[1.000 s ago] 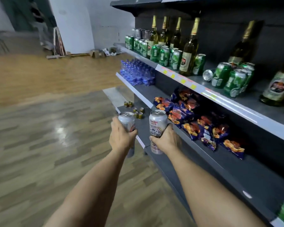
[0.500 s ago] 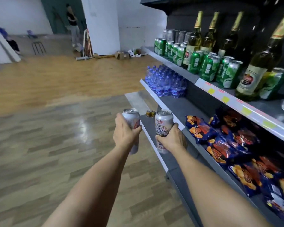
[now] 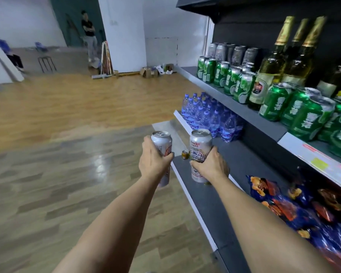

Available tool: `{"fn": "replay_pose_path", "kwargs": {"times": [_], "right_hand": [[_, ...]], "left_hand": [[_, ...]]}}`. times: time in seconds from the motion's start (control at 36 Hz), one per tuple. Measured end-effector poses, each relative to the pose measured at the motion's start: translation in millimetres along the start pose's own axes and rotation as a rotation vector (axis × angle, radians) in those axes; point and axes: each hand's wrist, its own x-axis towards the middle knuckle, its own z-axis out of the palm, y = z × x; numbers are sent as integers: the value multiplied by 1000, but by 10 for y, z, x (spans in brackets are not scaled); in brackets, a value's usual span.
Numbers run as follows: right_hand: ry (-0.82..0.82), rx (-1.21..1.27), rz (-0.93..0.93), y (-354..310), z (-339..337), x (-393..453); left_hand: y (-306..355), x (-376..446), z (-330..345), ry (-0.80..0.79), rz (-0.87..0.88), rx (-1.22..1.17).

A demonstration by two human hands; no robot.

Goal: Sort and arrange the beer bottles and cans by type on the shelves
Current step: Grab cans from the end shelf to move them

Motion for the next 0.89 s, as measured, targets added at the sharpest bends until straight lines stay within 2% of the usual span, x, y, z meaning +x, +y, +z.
{"fn": "replay_pose_path", "kwargs": {"times": [0.25,0.5,0.75,0.89], "right_hand": [[114,9,83,-689,257,1126],[213,-37,119,-1152,225,2167],[380,-16,57,-1483,-63,3307],[481,100,42,-1735,-259,3921]], "left_hand": [[33,1520,301,-82,133,-42],[209,2703,670,-148,217,-101],[717,3818,1121,-143,312,-227],[1093,4440,1315,-121,347,-223]]}}
